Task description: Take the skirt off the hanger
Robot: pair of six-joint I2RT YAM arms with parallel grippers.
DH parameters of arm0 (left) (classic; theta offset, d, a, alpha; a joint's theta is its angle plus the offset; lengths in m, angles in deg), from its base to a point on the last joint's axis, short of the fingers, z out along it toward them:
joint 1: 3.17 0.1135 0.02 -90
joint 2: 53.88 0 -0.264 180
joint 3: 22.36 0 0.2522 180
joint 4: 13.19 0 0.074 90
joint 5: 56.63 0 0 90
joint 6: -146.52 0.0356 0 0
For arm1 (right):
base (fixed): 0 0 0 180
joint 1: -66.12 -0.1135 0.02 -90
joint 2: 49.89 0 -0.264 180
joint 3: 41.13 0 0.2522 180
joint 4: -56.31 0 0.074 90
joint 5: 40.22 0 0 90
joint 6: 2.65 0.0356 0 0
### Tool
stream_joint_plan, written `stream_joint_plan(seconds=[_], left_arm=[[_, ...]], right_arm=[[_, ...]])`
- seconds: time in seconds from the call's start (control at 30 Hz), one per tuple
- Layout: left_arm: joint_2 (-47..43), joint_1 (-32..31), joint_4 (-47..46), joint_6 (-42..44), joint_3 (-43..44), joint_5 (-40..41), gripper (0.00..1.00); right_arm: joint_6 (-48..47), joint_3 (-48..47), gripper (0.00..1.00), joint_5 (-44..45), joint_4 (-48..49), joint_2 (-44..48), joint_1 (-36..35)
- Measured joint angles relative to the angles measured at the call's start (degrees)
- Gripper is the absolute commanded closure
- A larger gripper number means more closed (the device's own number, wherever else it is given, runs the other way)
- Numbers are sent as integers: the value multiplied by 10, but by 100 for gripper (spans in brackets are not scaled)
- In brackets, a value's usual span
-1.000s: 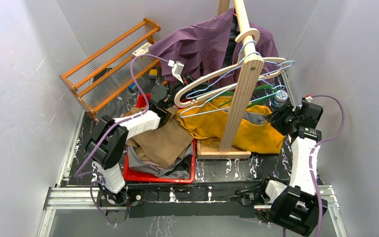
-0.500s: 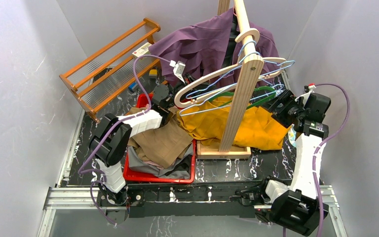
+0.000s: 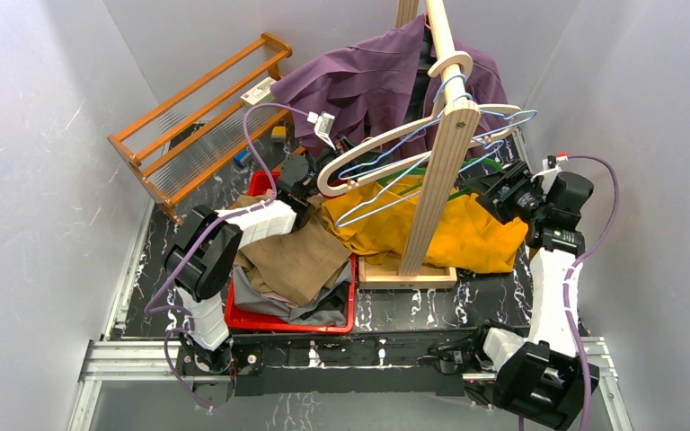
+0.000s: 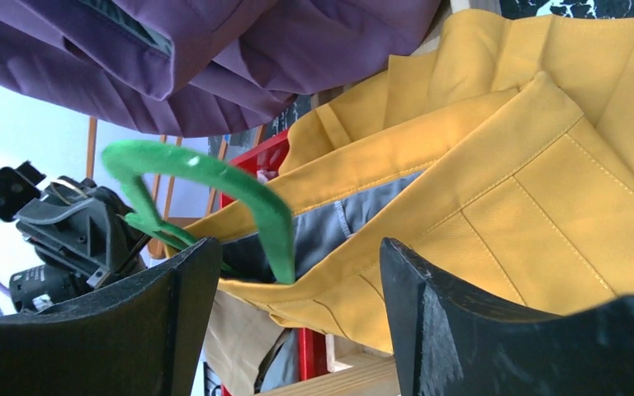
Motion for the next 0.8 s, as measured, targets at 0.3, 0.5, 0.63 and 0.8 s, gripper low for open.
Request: stream_joint_plan(seconds=[0.3,0.5,0.63,0.8], left_arm=[[0,-4,0,-9,0,-3,100],[0,-9,6,-1,0,-7,85],[-6,-11,46,30,0,-7,56],[-24,-11,149,99,11,-15,20]], right_arm=[[60,56,50,105,93,-24,-116],[136,98,100,183,169,-7,-148],[146,102,100,227,158,23,-135],[162,97,100,152,180,-9,8]])
